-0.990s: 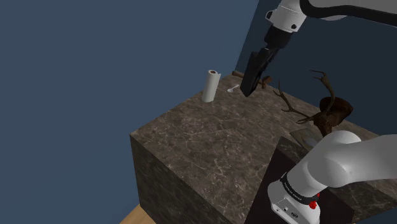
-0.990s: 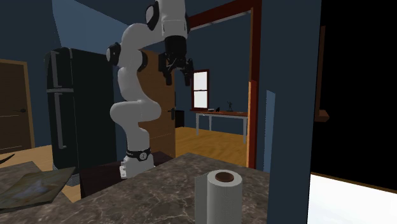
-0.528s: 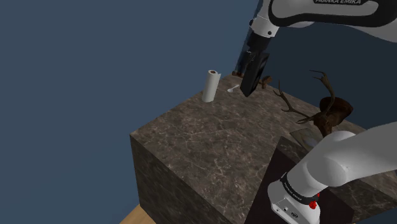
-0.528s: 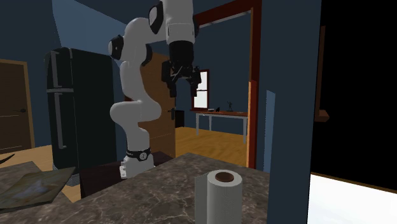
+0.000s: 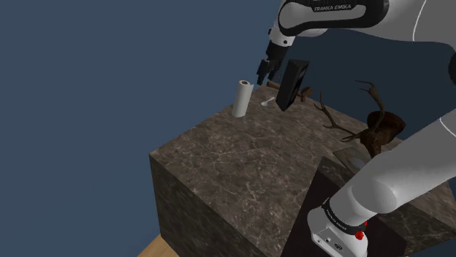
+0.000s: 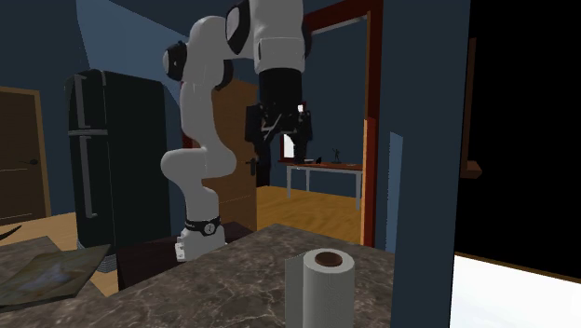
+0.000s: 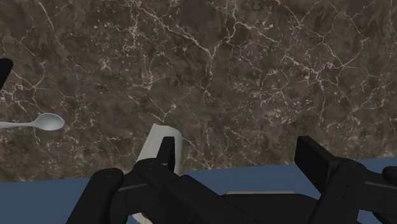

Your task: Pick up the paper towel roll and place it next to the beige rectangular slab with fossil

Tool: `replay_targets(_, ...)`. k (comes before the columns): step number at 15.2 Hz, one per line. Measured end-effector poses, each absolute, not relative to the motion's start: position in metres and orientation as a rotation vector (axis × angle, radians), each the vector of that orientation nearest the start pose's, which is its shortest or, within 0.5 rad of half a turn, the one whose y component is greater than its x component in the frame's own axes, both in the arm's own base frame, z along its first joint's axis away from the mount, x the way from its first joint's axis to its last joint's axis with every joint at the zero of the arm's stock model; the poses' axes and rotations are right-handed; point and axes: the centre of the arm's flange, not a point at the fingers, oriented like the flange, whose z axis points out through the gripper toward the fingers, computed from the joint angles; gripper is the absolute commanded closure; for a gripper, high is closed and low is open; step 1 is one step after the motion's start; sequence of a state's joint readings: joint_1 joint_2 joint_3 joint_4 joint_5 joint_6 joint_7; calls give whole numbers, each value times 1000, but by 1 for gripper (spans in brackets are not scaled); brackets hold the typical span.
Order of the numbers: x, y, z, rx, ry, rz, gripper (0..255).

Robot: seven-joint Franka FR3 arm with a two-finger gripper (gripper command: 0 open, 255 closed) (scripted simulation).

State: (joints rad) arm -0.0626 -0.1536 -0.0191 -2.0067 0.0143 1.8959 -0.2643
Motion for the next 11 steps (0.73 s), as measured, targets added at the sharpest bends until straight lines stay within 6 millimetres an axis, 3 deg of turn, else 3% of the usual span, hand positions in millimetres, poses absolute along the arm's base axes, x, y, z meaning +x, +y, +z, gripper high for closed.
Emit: replay_targets(11, 636, -94, 458, -3137, -258, -30, 0)
